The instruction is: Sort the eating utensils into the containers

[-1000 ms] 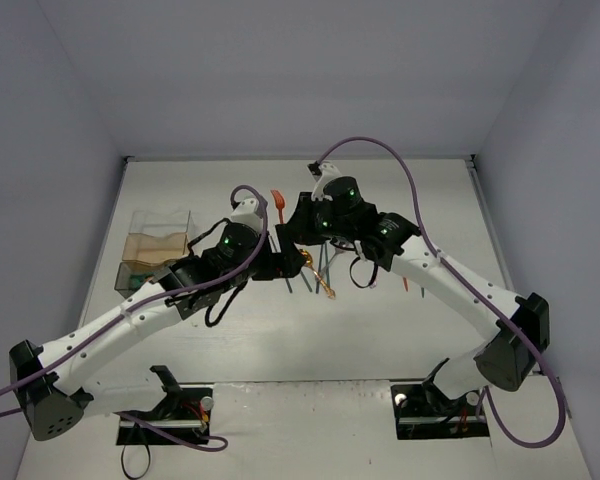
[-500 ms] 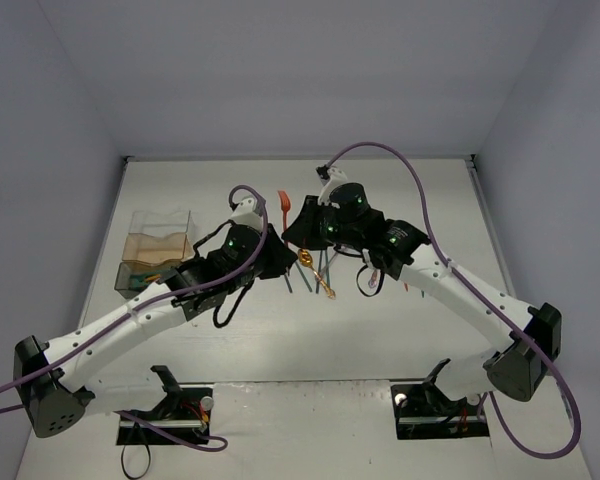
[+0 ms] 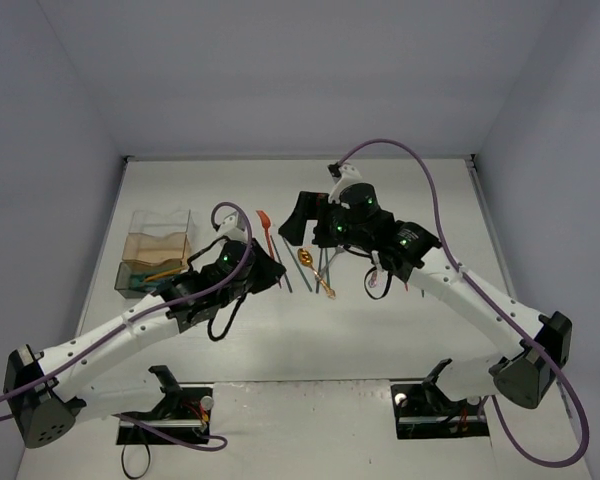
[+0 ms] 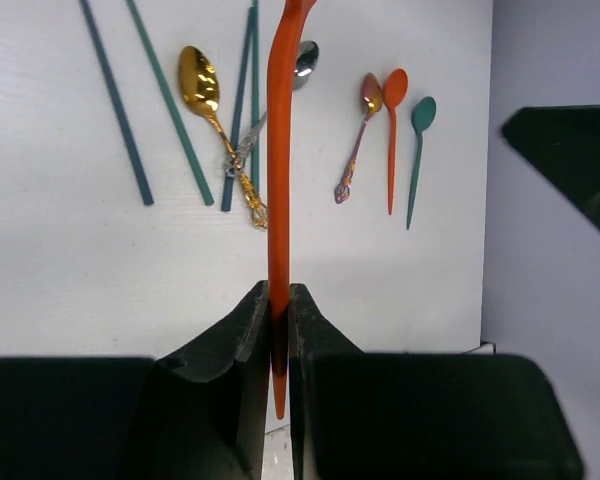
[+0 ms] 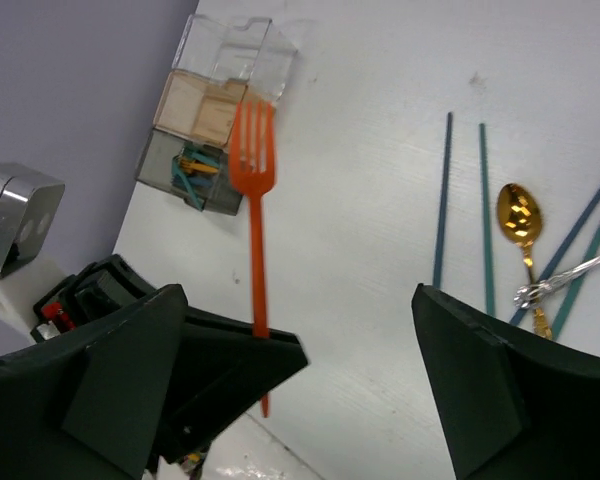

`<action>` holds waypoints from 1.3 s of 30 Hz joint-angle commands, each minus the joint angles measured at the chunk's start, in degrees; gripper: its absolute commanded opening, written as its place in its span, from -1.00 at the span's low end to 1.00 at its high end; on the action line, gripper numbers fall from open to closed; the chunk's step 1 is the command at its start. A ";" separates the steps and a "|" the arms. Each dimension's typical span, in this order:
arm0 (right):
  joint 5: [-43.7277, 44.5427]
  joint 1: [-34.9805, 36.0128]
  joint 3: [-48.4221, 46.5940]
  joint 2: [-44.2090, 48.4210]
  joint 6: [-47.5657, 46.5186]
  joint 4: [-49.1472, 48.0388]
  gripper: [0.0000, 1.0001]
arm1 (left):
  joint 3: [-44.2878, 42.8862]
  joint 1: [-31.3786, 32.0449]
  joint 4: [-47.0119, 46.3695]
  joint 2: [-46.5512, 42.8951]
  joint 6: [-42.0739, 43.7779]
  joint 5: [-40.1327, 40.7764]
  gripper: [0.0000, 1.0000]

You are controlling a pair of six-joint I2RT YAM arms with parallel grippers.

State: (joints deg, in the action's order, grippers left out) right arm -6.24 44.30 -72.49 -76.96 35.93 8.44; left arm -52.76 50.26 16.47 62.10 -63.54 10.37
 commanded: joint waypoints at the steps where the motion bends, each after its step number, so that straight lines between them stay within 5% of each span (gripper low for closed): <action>1: 3.41 -4.57 -1.35 3.97 -4.01 0.38 0.96 | 0.50 -1.29 3.67 -5.32 -8.71 6.06 -1.00; 9: 6.07 -14.52 0.53 10.29 -11.83 7.39 1.00 | 4.05 -14.75 19.11 -16.38 -19.59 7.56 -1.00; 20: 3.55 -16.84 4.17 16.46 -16.29 10.83 1.00 | 10.05 -41.87 20.74 -19.74 -27.65 -6.21 -1.00; 39: 8.13 -11.13 4.12 19.57 -19.35 12.90 1.00 | 13.83 -55.98 7.38 -7.49 -30.69 -15.34 -0.90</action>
State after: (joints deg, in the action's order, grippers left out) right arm -1.19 32.20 -67.90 -58.38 17.75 22.73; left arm -38.65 -4.98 30.07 52.21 -93.84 -1.60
